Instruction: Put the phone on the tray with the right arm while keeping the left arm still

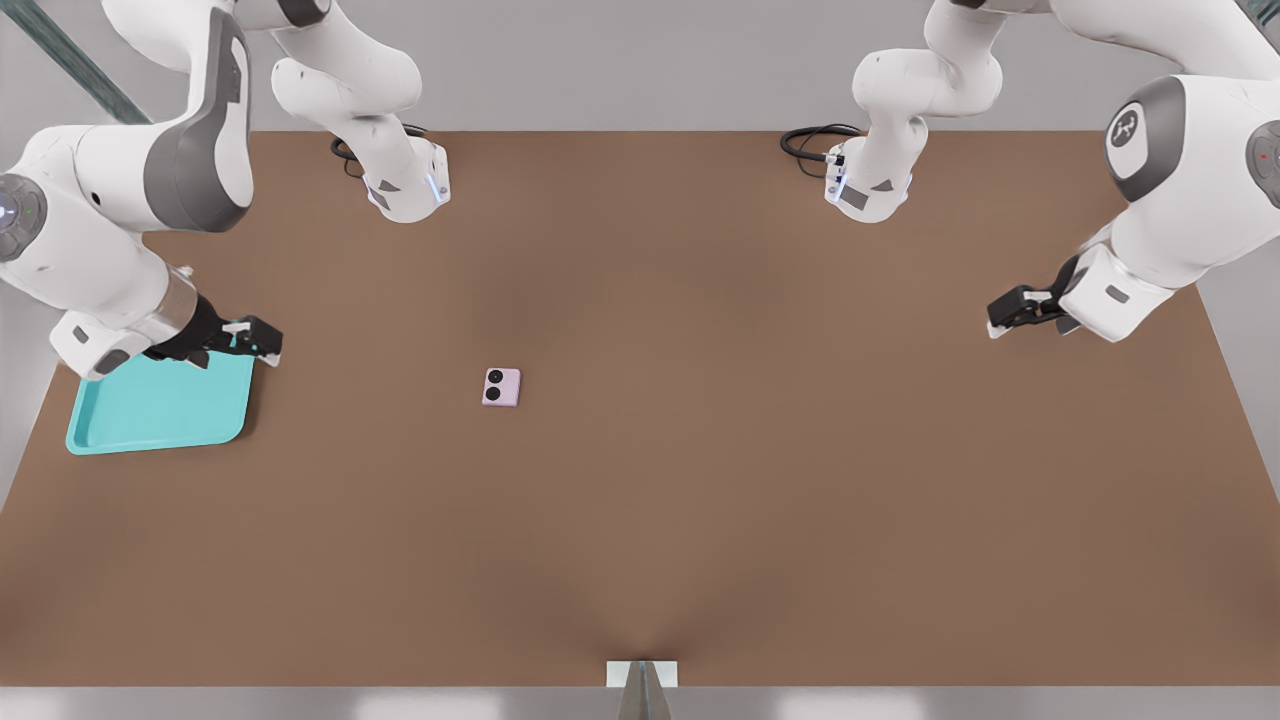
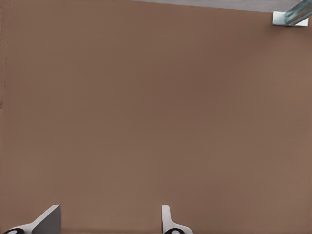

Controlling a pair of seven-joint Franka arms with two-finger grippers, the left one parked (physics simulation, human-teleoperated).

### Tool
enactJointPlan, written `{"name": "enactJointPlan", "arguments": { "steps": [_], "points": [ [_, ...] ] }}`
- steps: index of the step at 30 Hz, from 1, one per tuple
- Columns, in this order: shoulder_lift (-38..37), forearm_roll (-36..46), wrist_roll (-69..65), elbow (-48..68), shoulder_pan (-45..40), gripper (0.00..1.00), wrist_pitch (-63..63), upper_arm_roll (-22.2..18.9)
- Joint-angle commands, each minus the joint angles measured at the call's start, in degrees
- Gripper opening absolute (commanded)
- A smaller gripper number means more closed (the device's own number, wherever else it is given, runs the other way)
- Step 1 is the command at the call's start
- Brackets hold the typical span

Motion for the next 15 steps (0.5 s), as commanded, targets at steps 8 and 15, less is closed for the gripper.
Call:
{"name": "enactJointPlan", "arguments": {
  "steps": [8,15],
  "points": [
    [8.04,-1.15,10.32,-2.52,6.95,1.0,11.48,3.63],
    [8.92,-0.89,43.64,-21.86,8.19,1.0,28.72,10.22]
  ]
}}
